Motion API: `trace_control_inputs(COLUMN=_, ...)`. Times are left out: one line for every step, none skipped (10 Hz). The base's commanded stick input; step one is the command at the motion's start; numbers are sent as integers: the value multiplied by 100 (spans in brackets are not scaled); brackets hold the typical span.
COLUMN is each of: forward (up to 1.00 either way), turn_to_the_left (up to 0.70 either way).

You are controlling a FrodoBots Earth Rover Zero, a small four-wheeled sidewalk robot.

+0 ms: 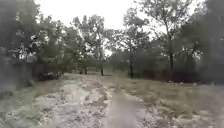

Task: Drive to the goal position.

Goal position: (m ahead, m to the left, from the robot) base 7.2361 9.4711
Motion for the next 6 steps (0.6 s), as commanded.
trace_control_inputs(forward=70, turn_to_the_left=0)
trace_control_inputs(forward=70, turn_to_the_left=0)
trace_control_inputs(forward=70, turn_to_the_left=0)
trace_control_inputs(forward=70, turn_to_the_left=0)
trace_control_inputs(forward=70, turn_to_the_left=0)
trace_control_inputs(forward=70, turn_to_the_left=0)
